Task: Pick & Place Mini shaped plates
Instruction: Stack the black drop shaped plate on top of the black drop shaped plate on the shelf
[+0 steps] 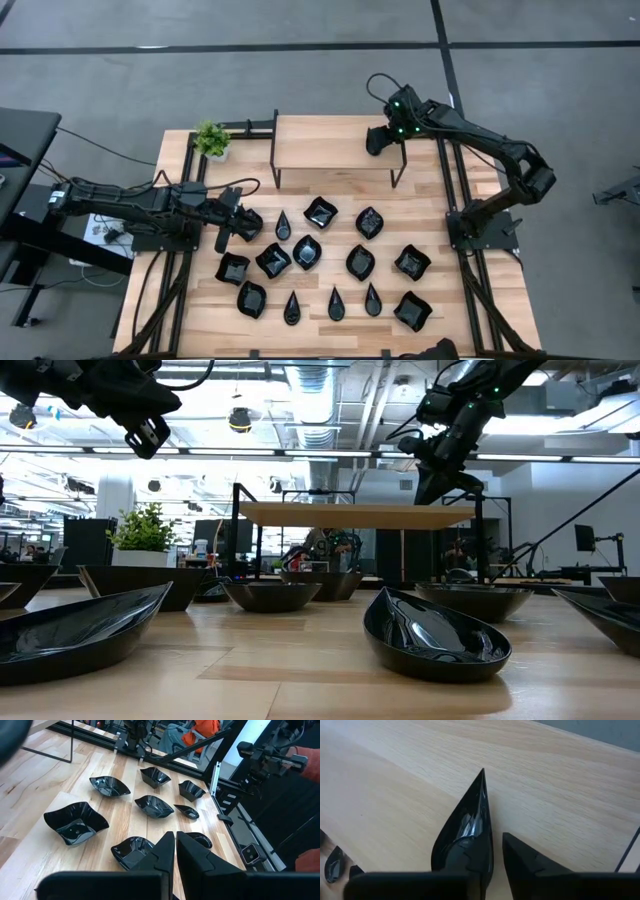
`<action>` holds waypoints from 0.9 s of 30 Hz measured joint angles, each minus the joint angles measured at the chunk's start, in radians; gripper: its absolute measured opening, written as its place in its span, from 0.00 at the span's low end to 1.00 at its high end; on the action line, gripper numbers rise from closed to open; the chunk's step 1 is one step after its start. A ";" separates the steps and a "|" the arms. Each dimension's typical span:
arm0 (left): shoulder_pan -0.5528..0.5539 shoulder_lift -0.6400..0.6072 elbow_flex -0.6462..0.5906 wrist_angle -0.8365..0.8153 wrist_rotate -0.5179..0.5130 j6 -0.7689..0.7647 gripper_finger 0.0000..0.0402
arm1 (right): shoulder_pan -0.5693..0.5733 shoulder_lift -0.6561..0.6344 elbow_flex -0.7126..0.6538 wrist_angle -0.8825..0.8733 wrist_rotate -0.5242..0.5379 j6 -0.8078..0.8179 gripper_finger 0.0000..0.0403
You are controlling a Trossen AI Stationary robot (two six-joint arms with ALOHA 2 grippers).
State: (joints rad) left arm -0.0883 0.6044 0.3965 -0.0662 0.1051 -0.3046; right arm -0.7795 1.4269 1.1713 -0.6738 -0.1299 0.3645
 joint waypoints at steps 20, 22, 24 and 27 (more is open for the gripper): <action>0.000 0.000 0.000 0.000 0.000 -0.018 0.05 | 0.000 -0.027 0.000 0.003 -0.002 -0.005 0.13; 0.000 0.000 0.000 0.000 0.000 -0.018 0.05 | 0.000 -0.042 0.000 0.003 -0.002 -0.006 0.13; 0.000 0.000 0.000 0.000 0.000 -0.018 0.05 | 0.000 -0.065 0.000 0.003 -0.002 -0.006 0.13; 0.000 0.000 0.000 0.000 0.000 -0.018 0.05 | 0.002 -0.101 0.000 0.001 -0.002 -0.006 0.13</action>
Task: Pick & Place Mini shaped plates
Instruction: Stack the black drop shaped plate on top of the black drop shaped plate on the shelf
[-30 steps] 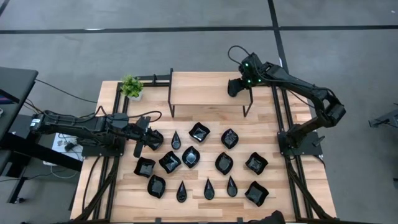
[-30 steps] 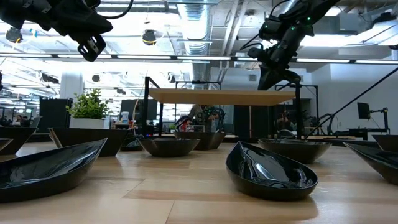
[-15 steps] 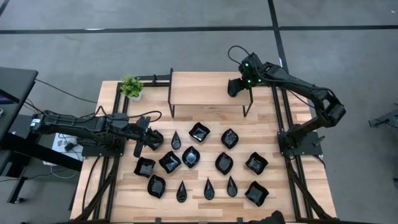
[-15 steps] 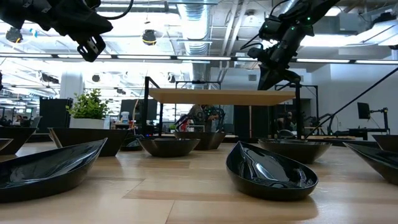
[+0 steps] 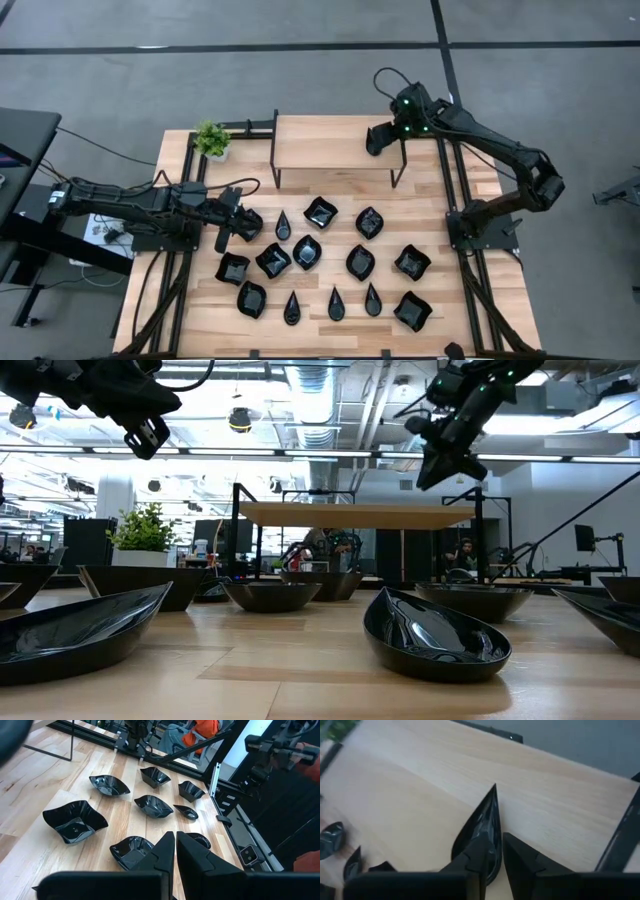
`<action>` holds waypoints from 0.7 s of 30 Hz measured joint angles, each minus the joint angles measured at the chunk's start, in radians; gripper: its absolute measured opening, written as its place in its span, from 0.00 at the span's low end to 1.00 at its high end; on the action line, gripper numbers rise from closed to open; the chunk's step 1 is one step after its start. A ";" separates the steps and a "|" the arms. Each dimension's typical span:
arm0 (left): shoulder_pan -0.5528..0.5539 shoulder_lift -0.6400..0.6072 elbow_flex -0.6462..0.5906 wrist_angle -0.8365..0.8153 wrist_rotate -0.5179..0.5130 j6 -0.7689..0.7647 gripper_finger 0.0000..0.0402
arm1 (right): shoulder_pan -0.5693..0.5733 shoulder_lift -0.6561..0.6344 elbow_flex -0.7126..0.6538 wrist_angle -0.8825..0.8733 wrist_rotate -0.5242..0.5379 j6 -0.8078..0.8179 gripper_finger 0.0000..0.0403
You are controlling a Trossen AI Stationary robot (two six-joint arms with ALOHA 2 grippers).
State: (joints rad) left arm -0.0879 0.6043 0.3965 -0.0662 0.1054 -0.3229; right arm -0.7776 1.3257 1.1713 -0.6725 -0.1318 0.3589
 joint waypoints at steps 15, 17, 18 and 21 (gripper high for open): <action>0.000 0.000 0.000 0.000 0.000 -0.007 0.05 | 0.203 -0.166 0.000 -0.101 0.000 0.057 0.08; 0.000 0.000 0.000 0.003 0.000 -0.020 0.05 | 0.248 -0.178 0.000 -0.123 0.000 0.080 0.07; 0.000 0.000 0.000 0.004 0.000 -0.024 0.05 | 0.272 -0.183 0.000 -0.132 0.000 0.093 0.06; 0.000 0.000 0.000 0.006 0.001 -0.026 0.05 | 0.349 -0.189 0.000 -0.141 0.001 0.138 0.05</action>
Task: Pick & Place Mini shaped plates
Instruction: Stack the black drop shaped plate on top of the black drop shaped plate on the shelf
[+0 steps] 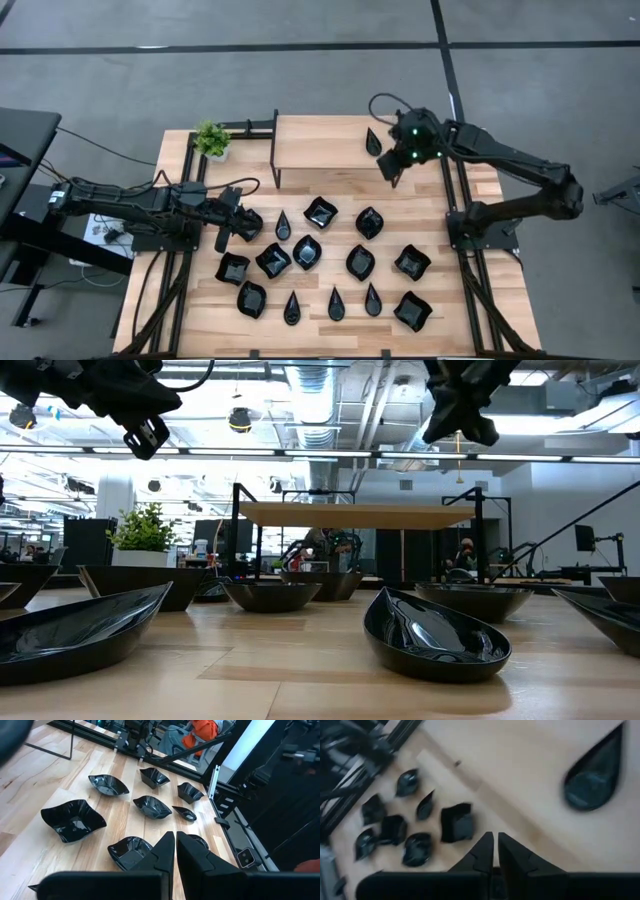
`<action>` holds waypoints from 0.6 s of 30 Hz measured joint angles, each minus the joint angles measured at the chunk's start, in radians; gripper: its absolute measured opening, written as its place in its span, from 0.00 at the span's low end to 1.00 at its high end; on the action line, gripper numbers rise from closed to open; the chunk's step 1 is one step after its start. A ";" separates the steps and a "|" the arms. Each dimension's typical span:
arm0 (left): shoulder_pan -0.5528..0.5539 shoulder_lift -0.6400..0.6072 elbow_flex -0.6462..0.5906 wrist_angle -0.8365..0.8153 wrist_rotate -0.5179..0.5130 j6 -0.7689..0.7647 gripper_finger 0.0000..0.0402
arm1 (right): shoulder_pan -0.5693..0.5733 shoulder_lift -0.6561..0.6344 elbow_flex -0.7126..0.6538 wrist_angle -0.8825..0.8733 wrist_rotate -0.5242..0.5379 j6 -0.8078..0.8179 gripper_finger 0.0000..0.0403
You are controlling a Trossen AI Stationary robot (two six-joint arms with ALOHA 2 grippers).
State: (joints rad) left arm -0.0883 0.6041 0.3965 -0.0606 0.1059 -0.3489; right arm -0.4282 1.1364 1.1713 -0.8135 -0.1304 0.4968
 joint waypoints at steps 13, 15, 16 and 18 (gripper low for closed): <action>0.000 0.003 0.000 0.012 0.023 -0.010 0.05 | 0.398 0.037 0.000 -0.049 0.016 0.081 0.05; 0.000 0.004 0.000 0.015 0.025 -0.037 0.05 | 0.467 0.048 0.000 -0.048 0.030 0.092 0.04; -0.001 0.008 0.000 0.023 0.024 -0.048 0.05 | 0.499 0.054 0.000 -0.050 0.036 0.098 0.04; -0.001 0.013 0.000 0.025 0.024 -0.051 0.05 | 0.568 0.069 0.000 -0.044 0.059 0.113 0.03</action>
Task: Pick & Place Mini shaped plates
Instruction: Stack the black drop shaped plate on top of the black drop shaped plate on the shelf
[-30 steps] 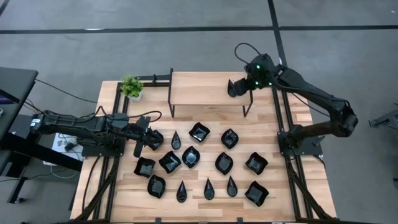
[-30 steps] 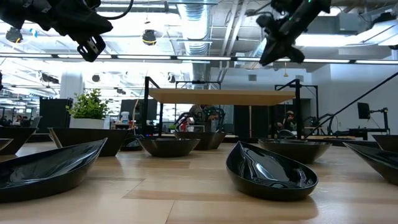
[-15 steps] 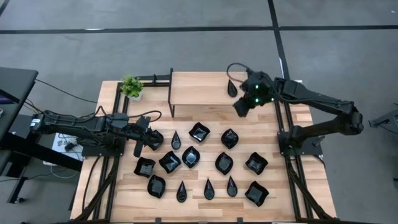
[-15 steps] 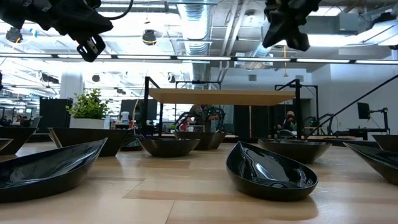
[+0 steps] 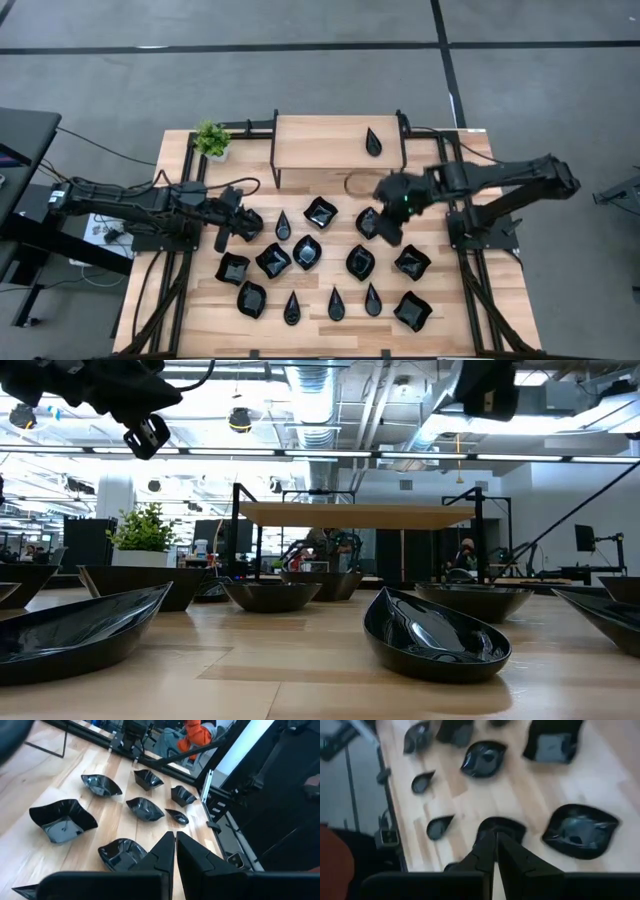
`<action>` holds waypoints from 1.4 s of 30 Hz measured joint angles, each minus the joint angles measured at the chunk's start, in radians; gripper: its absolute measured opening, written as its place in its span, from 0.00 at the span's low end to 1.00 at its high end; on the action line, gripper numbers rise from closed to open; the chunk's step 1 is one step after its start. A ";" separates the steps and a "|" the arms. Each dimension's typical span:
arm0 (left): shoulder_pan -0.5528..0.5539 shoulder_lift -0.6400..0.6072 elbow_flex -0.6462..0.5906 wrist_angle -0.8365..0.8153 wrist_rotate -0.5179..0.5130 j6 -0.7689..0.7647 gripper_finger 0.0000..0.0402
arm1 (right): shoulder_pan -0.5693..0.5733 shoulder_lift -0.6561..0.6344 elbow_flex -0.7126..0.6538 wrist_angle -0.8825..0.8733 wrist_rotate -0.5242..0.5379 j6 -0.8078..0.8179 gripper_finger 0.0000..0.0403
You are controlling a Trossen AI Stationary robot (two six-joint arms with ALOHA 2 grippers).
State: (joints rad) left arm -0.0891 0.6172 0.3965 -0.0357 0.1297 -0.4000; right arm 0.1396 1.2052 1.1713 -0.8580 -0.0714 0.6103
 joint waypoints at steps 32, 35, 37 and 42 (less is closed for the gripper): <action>-0.142 0.302 0.000 0.303 -0.021 -0.077 0.05 | 0.525 0.463 0.000 0.116 0.281 0.617 0.05; -0.154 0.302 0.000 0.308 -0.022 -0.083 0.05 | 0.513 0.482 0.000 0.115 0.269 0.575 0.08; -0.158 0.302 0.000 0.310 -0.023 -0.100 0.05 | 0.504 0.486 0.000 0.108 0.252 0.549 0.12; -0.158 0.301 0.000 0.315 -0.025 -0.115 0.05 | 0.484 0.483 0.000 0.106 0.245 0.506 0.20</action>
State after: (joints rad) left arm -0.2466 0.9185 0.3965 0.2788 0.1049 -0.5154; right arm 0.6232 1.6884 1.1713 -0.7524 0.1735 1.1161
